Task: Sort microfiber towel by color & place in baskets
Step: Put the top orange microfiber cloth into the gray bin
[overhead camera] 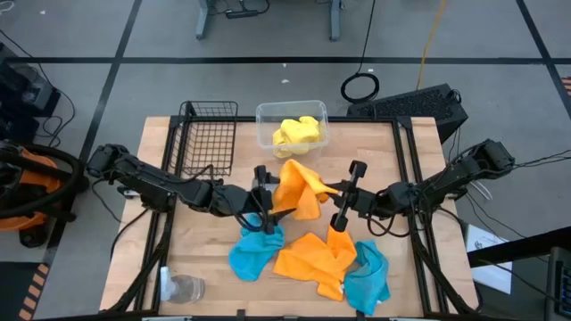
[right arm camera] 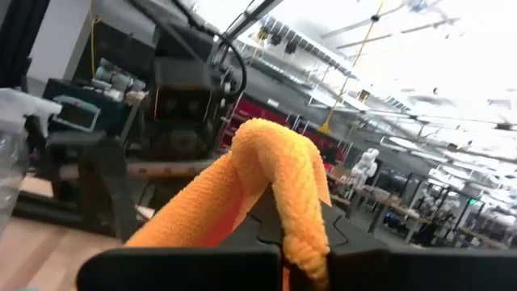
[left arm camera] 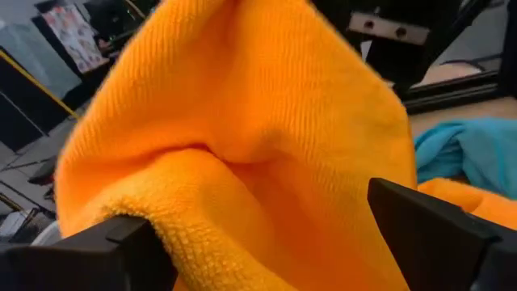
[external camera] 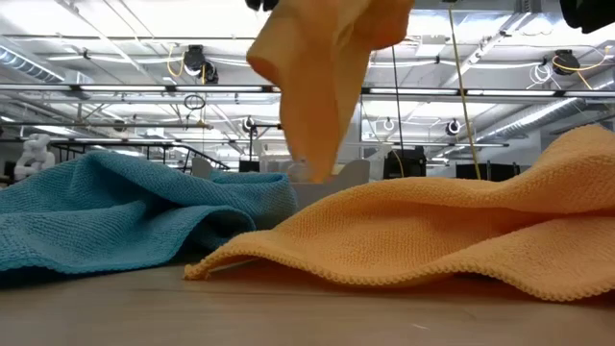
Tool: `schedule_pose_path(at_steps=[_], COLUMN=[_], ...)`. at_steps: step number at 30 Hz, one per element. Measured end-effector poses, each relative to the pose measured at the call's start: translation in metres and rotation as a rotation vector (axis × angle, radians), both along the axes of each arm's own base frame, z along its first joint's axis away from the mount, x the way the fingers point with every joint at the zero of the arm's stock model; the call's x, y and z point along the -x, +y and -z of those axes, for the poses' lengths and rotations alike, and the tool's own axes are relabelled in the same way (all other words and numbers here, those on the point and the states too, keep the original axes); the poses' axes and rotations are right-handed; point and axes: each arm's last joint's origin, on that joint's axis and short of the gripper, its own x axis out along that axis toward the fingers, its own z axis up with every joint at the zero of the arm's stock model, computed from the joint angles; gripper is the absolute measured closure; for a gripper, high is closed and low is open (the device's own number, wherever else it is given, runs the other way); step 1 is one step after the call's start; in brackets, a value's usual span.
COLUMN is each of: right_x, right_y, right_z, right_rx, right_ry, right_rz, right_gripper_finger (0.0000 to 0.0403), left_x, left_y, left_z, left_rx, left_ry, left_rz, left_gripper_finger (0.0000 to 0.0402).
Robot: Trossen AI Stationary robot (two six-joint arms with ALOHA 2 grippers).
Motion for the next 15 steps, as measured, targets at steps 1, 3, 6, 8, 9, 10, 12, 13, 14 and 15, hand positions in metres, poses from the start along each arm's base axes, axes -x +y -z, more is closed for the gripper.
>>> schedule_pose_path(at_steps=[1, 3, 6, 8, 9, 10, 12, 13, 14, 15], right_x=[0.0, 0.002, 0.004, 0.005, 0.006, 0.006, 0.008, 0.009, 0.01, 0.01], right_y=[0.0, 0.0, -0.001, -0.002, -0.002, -0.002, -0.003, -0.004, -0.004, -0.004], right_z=[-0.001, -0.005, -0.01, -0.012, -0.013, -0.014, -0.017, -0.018, -0.02, -0.021], right_rx=[0.01, 0.029, 0.038, 0.05, 0.061, 0.072, 0.082, 0.082, 0.083, 0.084], right_ry=[-0.009, -0.039, -0.091, -0.11, -0.114, -0.118, -0.139, -0.157, -0.172, -0.18], right_rz=[0.005, 0.019, 0.033, 0.043, 0.05, 0.06, 0.089, 0.101, 0.104, 0.107], right_gripper_finger=[0.0401, 0.0401, 0.0401, 0.0401, 0.0401, 0.0401, 0.0401, 0.0401, 0.0401, 0.0401], left_x=[-0.001, -0.002, -0.005, -0.008, -0.01, -0.012, -0.016, -0.018, -0.02, -0.022], left_y=[0.001, 0.004, 0.007, 0.008, 0.009, 0.009, 0.009, 0.01, 0.01, 0.011], left_z=[0.002, 0.009, 0.015, 0.018, 0.019, 0.022, 0.026, 0.028, 0.028, 0.028], left_rx=[-0.002, -0.011, 0.006, 0.023, 0.033, 0.044, 0.064, 0.073, 0.08, 0.086], left_ry=[0.012, 0.059, 0.086, 0.09, 0.095, 0.104, 0.114, 0.105, 0.097, 0.086], left_rz=[-0.004, -0.011, -0.026, 0.0, 0.03, 0.062, 0.118, 0.138, 0.154, 0.168], left_gripper_finger=[0.0041, 0.0043, 0.0043, 0.0043, 0.0043, 0.0043, 0.0043, 0.0043, 0.0043, 0.0043])
